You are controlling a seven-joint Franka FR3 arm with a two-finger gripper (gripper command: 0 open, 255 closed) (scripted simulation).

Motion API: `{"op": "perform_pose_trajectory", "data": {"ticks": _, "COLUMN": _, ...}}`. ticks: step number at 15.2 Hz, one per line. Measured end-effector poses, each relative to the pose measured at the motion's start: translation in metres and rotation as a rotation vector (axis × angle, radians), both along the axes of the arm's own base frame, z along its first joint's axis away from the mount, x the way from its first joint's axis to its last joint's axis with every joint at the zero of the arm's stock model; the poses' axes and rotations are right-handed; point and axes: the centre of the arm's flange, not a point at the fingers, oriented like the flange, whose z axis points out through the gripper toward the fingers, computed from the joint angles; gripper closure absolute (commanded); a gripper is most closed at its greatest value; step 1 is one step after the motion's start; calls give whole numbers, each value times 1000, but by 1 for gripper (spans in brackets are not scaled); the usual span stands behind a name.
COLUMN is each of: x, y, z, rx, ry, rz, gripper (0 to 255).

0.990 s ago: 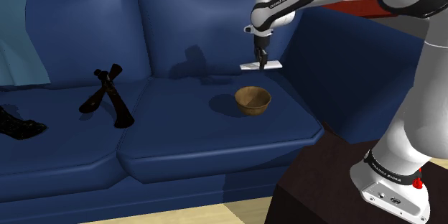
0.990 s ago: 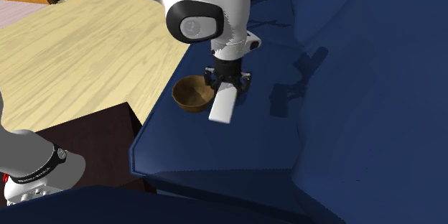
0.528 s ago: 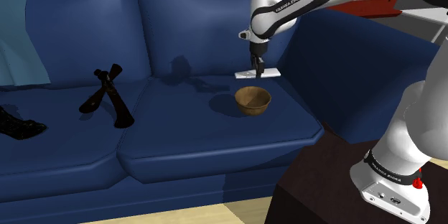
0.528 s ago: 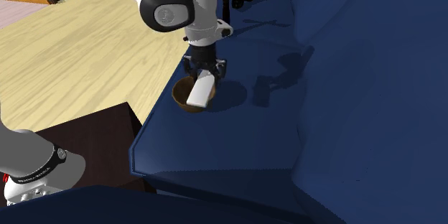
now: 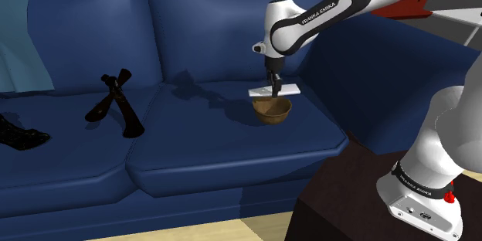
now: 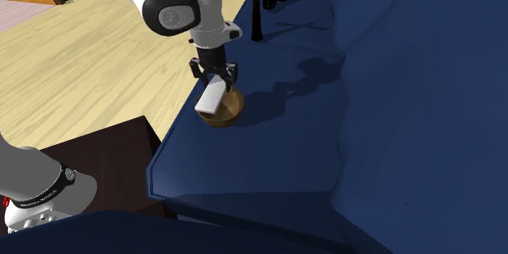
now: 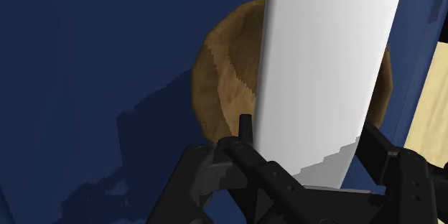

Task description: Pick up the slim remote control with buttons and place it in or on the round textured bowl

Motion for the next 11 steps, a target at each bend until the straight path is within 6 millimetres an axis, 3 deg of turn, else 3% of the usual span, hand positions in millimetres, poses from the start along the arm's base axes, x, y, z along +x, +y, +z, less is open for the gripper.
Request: {"op": "perform_pose_trajectory", "data": {"ticks": 11, "x": 1, "y": 2, "z": -53, "rx": 0, "ry": 0, "rz": -1, "gripper": 255}}
